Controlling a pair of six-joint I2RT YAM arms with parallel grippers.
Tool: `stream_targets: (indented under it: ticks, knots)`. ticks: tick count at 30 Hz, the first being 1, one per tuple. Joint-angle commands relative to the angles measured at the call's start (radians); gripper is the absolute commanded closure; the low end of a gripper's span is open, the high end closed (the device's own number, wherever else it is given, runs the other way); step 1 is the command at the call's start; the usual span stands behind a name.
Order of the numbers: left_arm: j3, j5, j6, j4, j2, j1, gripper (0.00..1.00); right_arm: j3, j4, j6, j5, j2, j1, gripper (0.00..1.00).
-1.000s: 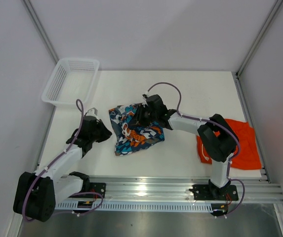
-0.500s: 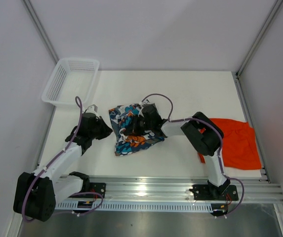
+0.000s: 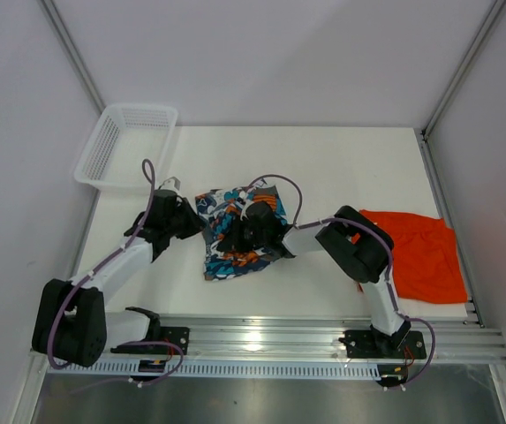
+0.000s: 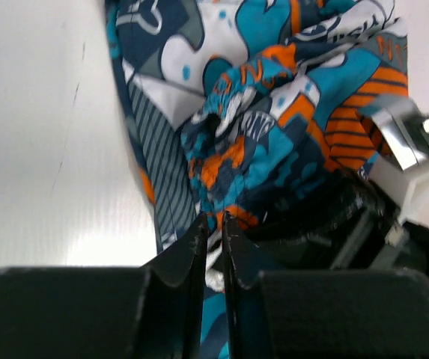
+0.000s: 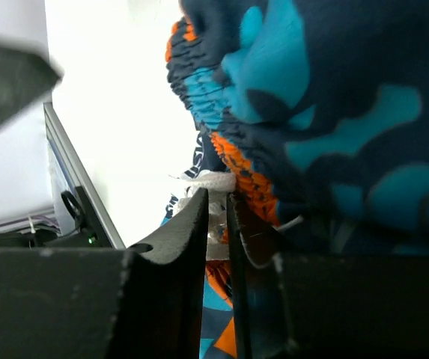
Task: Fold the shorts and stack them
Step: Fold the shorts
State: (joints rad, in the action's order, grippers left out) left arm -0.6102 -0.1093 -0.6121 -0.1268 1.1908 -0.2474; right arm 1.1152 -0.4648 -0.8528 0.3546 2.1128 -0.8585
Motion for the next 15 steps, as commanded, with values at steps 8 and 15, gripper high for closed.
stream_targets:
  ticks: [8,15]
  knots:
    - [-0.137,-0.098,-0.047,0.162,0.203,-0.003,0.87,-0.115,-0.077,0.057,0.038,-0.221,0.079,0.72]
    - [-0.227,-0.11,-0.078,0.216,0.324,-0.07,0.86,-0.198,-0.188,0.005,0.156,-0.186,0.168,0.76]
